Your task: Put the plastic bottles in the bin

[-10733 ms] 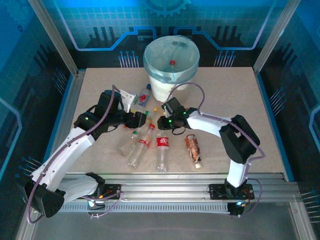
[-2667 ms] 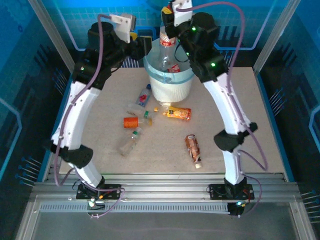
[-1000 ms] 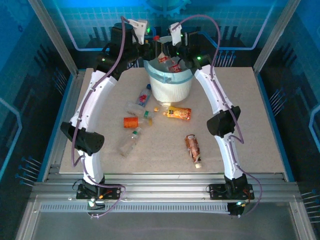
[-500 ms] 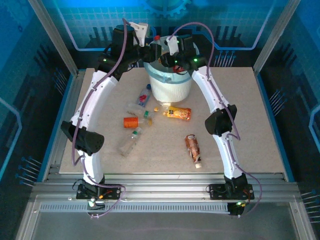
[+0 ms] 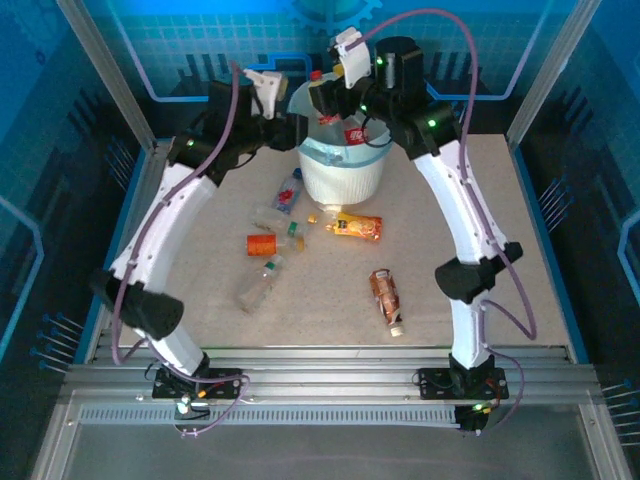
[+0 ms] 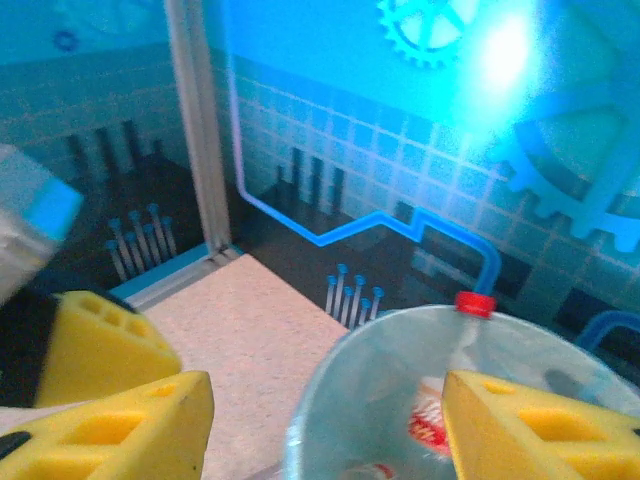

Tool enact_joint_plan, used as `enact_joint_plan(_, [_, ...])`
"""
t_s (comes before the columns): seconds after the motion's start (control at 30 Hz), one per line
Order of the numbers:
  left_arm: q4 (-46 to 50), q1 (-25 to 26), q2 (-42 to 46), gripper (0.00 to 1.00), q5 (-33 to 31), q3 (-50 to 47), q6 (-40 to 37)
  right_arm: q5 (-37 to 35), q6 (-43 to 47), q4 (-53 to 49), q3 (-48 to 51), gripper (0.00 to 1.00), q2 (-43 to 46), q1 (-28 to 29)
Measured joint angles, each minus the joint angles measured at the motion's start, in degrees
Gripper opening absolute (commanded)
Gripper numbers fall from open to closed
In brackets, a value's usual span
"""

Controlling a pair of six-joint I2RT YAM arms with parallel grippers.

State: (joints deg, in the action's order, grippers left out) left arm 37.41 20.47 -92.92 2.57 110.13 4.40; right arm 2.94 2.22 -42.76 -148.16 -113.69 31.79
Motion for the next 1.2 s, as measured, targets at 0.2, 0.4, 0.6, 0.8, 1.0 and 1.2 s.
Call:
enact_joint_plan(0.2, [-0.33, 0.00, 14.05, 0.66, -1.70, -17.51, -0.02, -1.86, -3.82, 0.57, 21.27, 0.60, 9.90, 6.97])
enact_joint_plan(0.4, [0.04, -0.04, 21.86, 0.66, -2.80, -32.61, 0.00, -3.96, -12.09, 4.35, 49.72, 0.61, 15.93, 9.92])
enact_joint_plan(0.6, [0.26, -0.02, 23.61, 0.66, -1.44, -39.89, 0.07, -9.42, -19.26, 4.20, 72.41, 0.69, 26.16, 8.94])
enact_joint_plan(0.8, [-0.50, 3.82, 23.12, 0.67, 0.22, -42.53, 1.07, -14.21, -22.23, 2.38, 83.03, 0.80, 33.81, 5.29])
enact_joint_plan(1.0, [-1.42, 10.05, 17.94, 0.68, 0.85, -40.98, 1.31, -14.91, -23.02, 1.16, 90.86, 0.86, 34.62, 2.27])
enact_joint_plan(1.2, [-2.03, 12.52, 14.32, 0.68, 1.42, -39.30, 1.73, -13.70, -23.08, 2.29, 94.60, 0.86, 34.36, 2.25])
